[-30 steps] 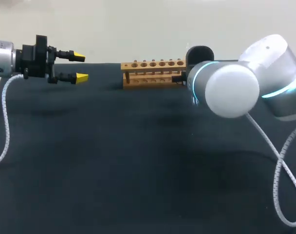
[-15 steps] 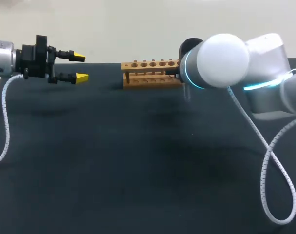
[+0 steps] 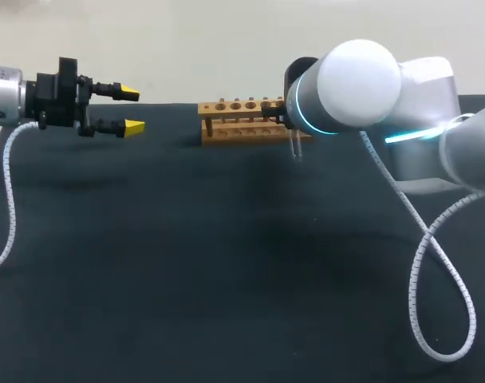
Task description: Grasp the test tube, adjust it, and insert it.
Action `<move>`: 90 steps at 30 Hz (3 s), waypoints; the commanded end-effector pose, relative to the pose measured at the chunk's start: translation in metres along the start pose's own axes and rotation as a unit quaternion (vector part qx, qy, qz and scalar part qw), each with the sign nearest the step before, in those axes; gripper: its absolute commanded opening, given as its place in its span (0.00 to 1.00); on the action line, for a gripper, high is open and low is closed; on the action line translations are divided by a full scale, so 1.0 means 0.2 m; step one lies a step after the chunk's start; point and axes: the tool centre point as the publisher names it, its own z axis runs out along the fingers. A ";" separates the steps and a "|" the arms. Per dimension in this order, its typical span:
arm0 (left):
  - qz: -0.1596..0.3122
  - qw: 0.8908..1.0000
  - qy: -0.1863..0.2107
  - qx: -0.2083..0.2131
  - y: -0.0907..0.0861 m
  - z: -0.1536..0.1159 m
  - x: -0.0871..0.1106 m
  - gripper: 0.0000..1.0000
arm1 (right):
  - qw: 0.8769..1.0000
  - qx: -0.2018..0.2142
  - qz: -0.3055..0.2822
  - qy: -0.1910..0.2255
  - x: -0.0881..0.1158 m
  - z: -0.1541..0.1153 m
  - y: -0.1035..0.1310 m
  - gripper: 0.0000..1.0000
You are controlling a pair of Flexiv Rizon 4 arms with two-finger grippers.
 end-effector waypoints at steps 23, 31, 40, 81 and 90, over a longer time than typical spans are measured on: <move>0.001 1.000 -0.001 0.000 0.00 0.00 0.01 1.00 | 0.999 -0.022 0.010 0.023 0.03 0.08 -0.02 0.00; 0.001 1.000 -0.001 0.000 0.00 0.00 0.01 1.00 | 0.998 -0.034 0.010 0.045 0.04 0.09 -0.02 0.00; 0.001 1.000 -0.001 0.000 0.00 0.00 0.01 1.00 | 0.997 -0.045 0.009 0.069 0.05 0.11 0.00 0.00; 0.001 1.000 -0.001 0.000 0.00 0.00 0.01 1.00 | 0.994 -0.049 0.017 0.097 0.11 0.10 0.00 0.00; 0.001 1.000 -0.001 0.000 0.00 0.00 0.01 1.00 | 0.997 -0.024 0.033 0.061 0.09 0.03 0.00 0.00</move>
